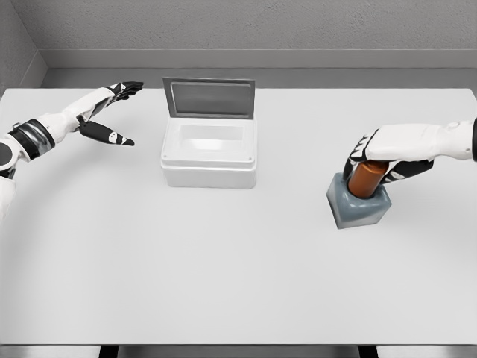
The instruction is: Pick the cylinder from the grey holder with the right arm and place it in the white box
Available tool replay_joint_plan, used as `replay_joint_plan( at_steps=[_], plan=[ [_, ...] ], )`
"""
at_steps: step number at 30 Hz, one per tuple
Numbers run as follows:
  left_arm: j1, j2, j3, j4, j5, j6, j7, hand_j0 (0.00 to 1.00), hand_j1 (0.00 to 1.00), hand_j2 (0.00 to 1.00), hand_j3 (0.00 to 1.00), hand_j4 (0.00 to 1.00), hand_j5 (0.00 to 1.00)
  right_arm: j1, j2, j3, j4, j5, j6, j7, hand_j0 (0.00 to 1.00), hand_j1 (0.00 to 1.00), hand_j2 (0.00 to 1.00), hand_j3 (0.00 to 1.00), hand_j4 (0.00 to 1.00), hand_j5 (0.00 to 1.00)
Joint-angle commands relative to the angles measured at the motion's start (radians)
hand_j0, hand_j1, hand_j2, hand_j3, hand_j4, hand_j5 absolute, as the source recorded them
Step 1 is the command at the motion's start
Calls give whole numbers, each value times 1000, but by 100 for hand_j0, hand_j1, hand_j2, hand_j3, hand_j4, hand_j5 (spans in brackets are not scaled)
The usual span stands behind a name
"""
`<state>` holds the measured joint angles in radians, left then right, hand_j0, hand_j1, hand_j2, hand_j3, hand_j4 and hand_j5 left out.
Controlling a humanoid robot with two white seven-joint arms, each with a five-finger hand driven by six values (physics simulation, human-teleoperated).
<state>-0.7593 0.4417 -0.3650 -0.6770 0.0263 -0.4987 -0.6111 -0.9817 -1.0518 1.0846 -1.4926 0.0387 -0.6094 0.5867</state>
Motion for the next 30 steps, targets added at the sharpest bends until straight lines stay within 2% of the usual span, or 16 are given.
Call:
replay_joint_plan(
  at_steps=[1,3,6,8,11,20,30],
  plan=[
    [0,2,1,-1,7,2,0,100,100,100,100,100,100,0,1,1,0,1,-1,1,55,55,55,55,55,55],
    [0,0,1,-1,7,2,0,100,100,100,100,100,100,0,1,0,0,1,-1,1,48,48,48,48,48,48],
    [0,0,1,-1,7,2,0,100,100,100,100,100,100,0,1,-2,0,1,-1,-1,45,45,45,45,45,45],
    [0,0,1,-1,6,2,0,100,100,100,100,100,100,0,1,-3,-3,3,-1,-1,40,40,40,40,40,40],
    [0,3,1,1,6,2,0,100,100,100,100,100,100,-2,1,-5,-5,1,-1,-1,40,40,40,40,40,40],
    [0,8,1,-1,7,2,0,100,100,100,100,100,100,-86,-24,-2,-32,-3,-1,-1,40,40,40,40,40,40],
    [0,9,3,-7,9,2,0,100,100,100,100,100,100,-146,45,3,-38,-2,-1,24,39,39,39,39,39,39]
  ],
)
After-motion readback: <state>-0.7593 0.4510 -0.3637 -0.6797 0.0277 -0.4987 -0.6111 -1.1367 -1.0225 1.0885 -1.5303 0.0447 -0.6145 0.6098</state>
